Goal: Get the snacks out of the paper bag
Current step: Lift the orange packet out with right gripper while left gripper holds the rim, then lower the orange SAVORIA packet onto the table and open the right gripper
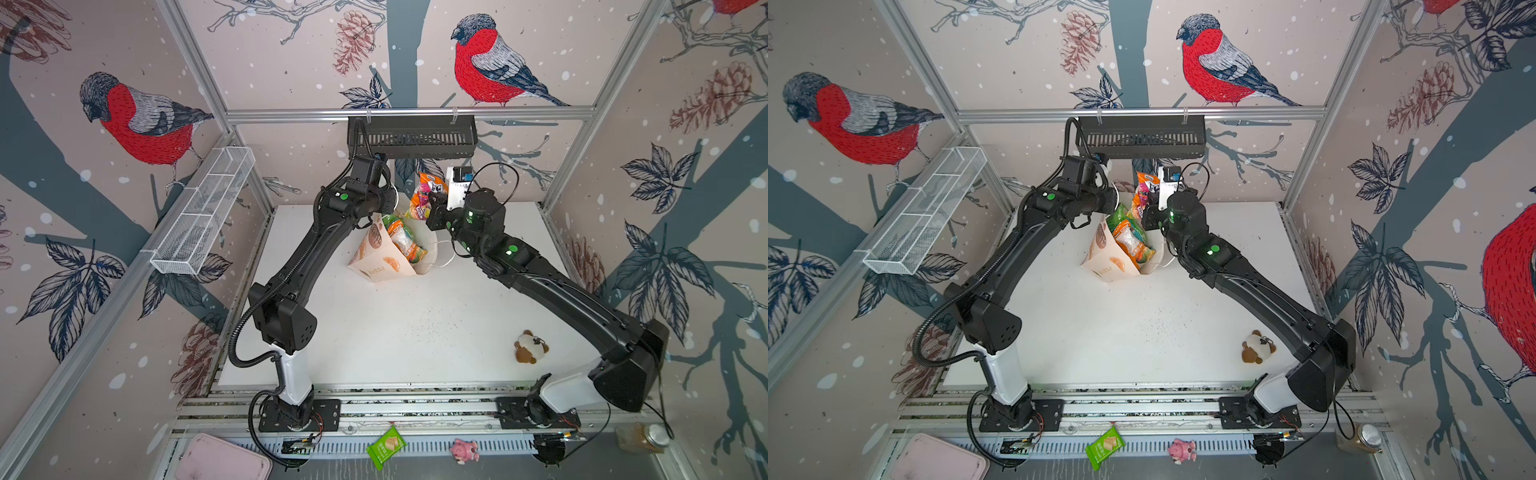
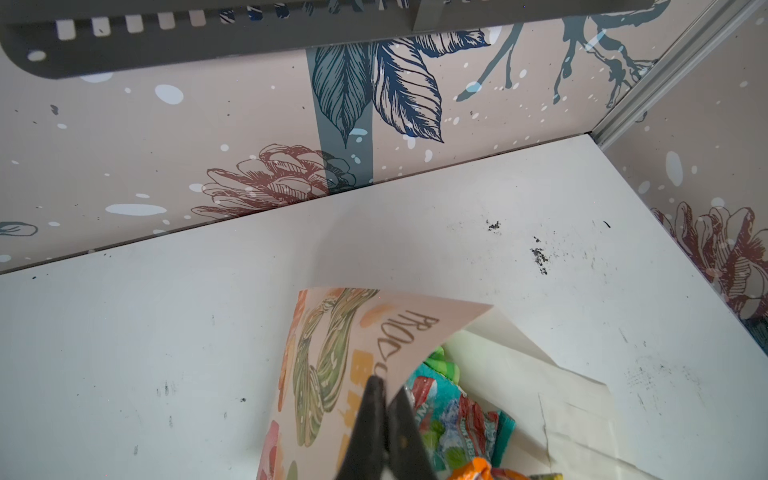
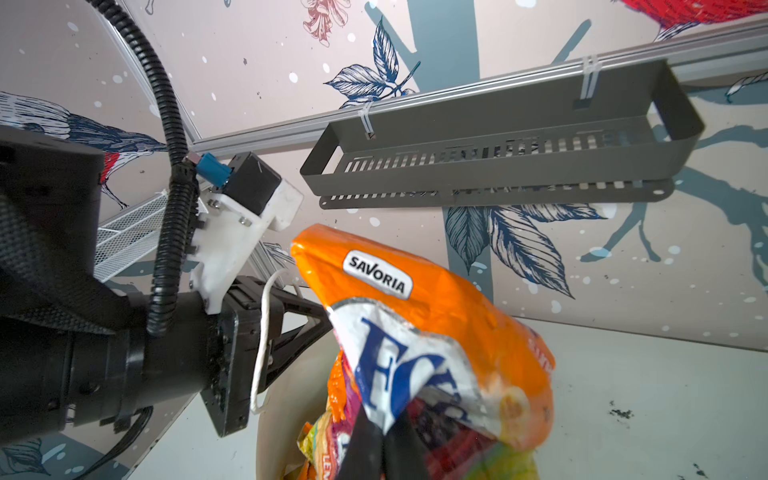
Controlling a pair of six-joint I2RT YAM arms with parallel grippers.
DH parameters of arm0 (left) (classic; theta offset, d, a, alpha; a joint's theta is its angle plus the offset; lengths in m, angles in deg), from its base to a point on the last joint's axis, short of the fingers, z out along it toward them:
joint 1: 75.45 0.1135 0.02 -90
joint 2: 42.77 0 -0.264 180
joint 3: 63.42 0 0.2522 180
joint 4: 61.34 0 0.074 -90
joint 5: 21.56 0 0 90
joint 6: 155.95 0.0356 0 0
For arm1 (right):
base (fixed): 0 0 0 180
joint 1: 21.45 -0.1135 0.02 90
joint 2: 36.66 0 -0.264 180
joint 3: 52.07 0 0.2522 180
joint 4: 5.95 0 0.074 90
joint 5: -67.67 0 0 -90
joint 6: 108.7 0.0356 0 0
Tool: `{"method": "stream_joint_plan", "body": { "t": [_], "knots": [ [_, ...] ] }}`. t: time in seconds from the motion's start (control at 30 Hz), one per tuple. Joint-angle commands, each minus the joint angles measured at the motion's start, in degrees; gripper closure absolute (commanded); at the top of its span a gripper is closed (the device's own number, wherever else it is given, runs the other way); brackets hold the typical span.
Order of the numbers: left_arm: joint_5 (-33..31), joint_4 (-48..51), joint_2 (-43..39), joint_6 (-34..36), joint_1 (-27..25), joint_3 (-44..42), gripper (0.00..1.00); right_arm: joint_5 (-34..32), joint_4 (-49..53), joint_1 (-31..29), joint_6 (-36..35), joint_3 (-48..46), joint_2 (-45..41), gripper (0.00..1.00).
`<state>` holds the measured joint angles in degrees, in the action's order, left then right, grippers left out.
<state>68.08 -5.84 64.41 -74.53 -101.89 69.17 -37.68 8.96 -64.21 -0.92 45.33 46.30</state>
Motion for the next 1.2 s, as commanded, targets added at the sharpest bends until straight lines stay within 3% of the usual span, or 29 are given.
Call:
{"method": "stream_joint_plan", "body": {
  "t": [0.0,0.3,0.57,0.87,1.17],
  "knots": [
    [1.0,0.7,-1.7,0.2,0.1,-0.5,1.0,-4.1,-0.4,0.0,-1.5,-0.7,-2.4,1.0],
    [-2.3,-5.0,-11.1,0.7,1.5,-15.9,1.0,-8.4,1.8,2.3,-2.2,-5.8,-10.0,1.0],
    [-1.9,-10.6,-18.9,0.2,5.5,-26.3,1.0,-4.4,5.4,9.2,1.0,-8.0,-12.4,1.0],
    [-1.2,-15.3,-23.7,-0.4,8.5,-34.6,1.0,2.2,7.1,13.6,5.0,-10.7,-4.7,1.0],
    [3.5,-16.7,-24.1,-2.6,11.4,-37.2,1.0,4.8,6.0,17.3,8.4,-14.0,3.6,1.0]
  ]
}}
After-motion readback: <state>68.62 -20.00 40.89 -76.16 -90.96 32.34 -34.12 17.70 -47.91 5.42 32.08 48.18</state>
